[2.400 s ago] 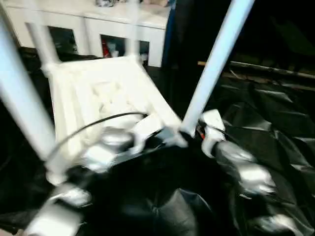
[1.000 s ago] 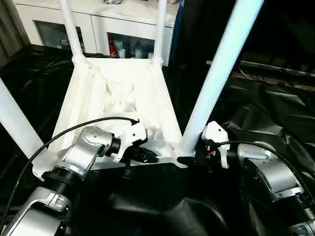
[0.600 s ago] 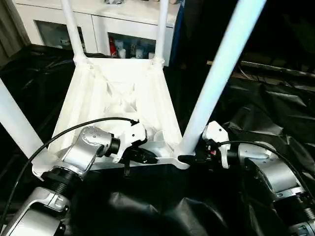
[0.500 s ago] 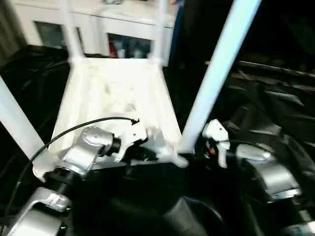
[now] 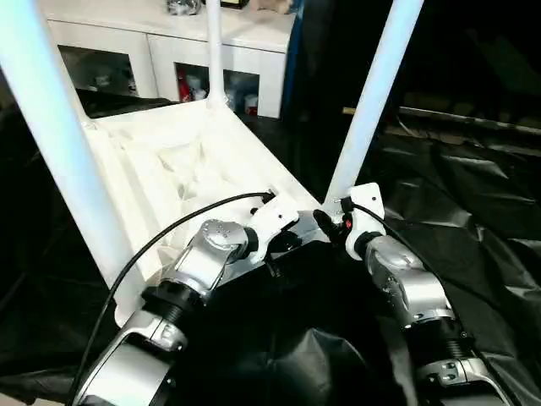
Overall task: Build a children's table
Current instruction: Rotate leg to tighten
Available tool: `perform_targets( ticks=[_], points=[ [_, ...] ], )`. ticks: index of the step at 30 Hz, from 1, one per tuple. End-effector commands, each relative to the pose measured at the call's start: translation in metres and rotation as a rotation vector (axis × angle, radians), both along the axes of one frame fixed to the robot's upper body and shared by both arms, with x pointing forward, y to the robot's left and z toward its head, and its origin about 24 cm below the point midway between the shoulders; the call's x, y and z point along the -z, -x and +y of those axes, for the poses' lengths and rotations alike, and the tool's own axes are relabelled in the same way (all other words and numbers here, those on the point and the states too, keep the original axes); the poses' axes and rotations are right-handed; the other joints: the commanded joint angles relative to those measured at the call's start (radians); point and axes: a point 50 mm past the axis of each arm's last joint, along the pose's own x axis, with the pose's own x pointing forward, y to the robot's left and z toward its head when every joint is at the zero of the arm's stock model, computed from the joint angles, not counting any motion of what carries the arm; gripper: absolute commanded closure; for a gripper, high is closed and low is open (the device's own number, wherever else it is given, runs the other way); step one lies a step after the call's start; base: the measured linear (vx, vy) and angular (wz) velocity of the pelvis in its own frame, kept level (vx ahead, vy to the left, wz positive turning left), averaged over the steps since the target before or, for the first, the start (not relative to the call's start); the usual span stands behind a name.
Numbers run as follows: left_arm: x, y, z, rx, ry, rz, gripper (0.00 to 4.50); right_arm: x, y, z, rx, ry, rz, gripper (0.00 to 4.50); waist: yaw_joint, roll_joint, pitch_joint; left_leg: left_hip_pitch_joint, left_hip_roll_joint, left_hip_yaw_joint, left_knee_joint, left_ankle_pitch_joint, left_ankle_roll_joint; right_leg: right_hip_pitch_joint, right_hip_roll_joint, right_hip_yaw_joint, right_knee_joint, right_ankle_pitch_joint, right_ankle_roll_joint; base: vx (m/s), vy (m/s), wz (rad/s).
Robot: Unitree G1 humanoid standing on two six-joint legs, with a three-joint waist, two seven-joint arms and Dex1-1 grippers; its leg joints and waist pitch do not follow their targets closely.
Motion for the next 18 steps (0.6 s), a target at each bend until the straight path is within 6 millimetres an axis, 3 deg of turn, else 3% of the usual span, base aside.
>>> perform_targets(
  ticks=[1,5,8,12,14,18],
  points=[
    [-0.005,0.002,-0.016,0.069,0.018,-0.025,4.50,0.002,0.007,0.030,-0.197,-0.083,0.034,1.17,-0.001,-0.002,-0.049,0.011,0.061,-0.032,-0.080,-0.292,-0.003,0.023,-0.105,0.059,-0.105,-0.427,-0.113,0.000,0.000,0.00],
    [-0.008,0.001,-0.005,0.098,0.020,-0.030,4.50,-0.003,0.006,0.019,-0.258,-0.056,0.019,0.78,0.000,-0.002,-0.049,0.008,0.062,-0.033,-0.080,-0.282,0.006,0.025,-0.106,0.058,-0.106,-0.442,-0.108,0.000,0.000,0.00],
    [-0.013,0.006,0.007,0.192,0.068,-0.028,4.50,-0.005,0.017,0.000,-0.459,0.033,0.017,0.70,0.003,-0.002,-0.051,0.005,0.064,-0.032,-0.079,-0.261,0.014,0.031,-0.105,0.058,-0.100,-0.398,-0.115,0.000,0.000,0.00],
    [-0.014,0.015,0.018,0.290,0.093,0.019,4.50,-0.008,0.027,-0.015,-0.568,0.057,0.022,0.70,0.005,0.000,-0.051,0.007,0.069,-0.028,-0.078,-0.242,0.032,0.027,-0.104,0.062,-0.091,-0.312,-0.157,0.000,0.000,0.00],
    [-0.016,0.021,0.026,0.362,0.114,0.036,4.50,-0.014,0.031,-0.023,-0.628,0.065,0.002,0.70,0.005,-0.001,-0.055,0.002,0.069,-0.028,-0.077,-0.217,0.034,0.034,-0.104,0.061,-0.083,-0.268,-0.179,0.000,0.000,0.00],
    [-0.016,0.024,0.037,0.412,0.100,0.055,4.50,-0.019,0.038,-0.031,-0.716,0.069,0.011,0.70,0.015,0.004,-0.055,0.008,0.071,-0.022,-0.072,-0.186,0.054,0.030,-0.101,0.062,-0.075,-0.189,-0.212,0.000,0.000,0.00]
  ],
)
